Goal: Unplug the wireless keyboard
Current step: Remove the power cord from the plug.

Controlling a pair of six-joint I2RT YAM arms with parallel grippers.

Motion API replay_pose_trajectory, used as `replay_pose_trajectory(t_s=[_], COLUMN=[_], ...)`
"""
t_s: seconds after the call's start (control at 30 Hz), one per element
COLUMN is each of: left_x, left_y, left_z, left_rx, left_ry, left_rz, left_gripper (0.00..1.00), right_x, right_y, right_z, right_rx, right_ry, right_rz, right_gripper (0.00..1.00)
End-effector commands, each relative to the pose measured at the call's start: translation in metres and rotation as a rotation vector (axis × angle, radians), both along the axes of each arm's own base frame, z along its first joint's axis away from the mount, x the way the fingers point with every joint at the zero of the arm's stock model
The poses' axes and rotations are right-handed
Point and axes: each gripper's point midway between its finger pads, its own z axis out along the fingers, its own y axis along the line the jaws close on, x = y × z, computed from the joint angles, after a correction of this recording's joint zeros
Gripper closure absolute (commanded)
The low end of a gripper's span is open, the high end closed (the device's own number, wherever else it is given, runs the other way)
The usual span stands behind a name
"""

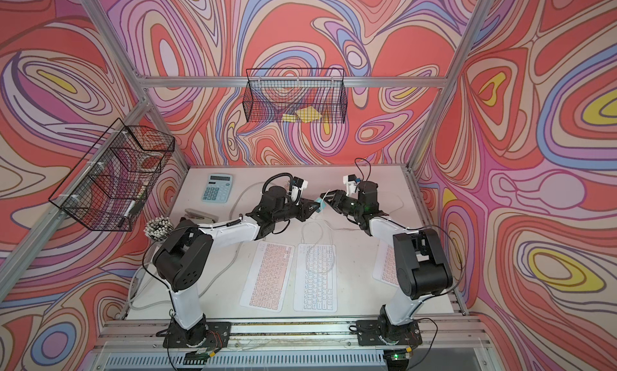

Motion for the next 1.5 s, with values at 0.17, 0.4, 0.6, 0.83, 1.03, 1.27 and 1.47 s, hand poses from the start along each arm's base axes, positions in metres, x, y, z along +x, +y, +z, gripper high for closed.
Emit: replay_pose_trajectory(t_s=[0.17, 0.4, 0.6, 0.83, 1.03, 1.27, 1.47], left_x=[-0.003, -0.005, -0.009, -0.018, -0.021, -0.015, -0.003], left_y=[-0.005, -0.002, 0.001, 0.007, 0.009, 0.008, -0.003], left_z=[0.027, 0.030, 0.029, 0.029, 0.022, 0.010, 0.007], left_rx=[-0.028, -0.033, -0.020, -0.023, -0.007, 0.017, 0.043], left_ry=[-0.075, -0.100, -0.145, -0.193, -0.167, -0.104, -0.029], left_rz=[-0.016, -0.008, 0.005, 0.018, 0.020, 0.036, 0.038], left_gripper=[1.00, 1.00, 1.00, 1.00, 1.00, 1.00, 1.00], right_x=[0.006, 0.010, 0.015, 0.029, 0.042, 0.050, 0.046], right_y=[0.008, 0.007, 0.000, -0.032, -0.056, -0.066, -0.094], right_z=[0.001, -0.015, -0.020, -0.037, -0.047, -0.054, -0.047], right_rx=[0.034, 0.041, 0.046, 0.070, 0.001, -0.054, -0.311], right_ry=[0.005, 0.077, 0.125, 0.181, 0.199, 0.179, 0.096], right_rz=[-0.004, -0.025, -0.092, -0.223, -0.330, -0.347, -0.346], right_gripper=[0.76, 0.89, 0.95, 0.98, 0.98, 0.96, 0.94])
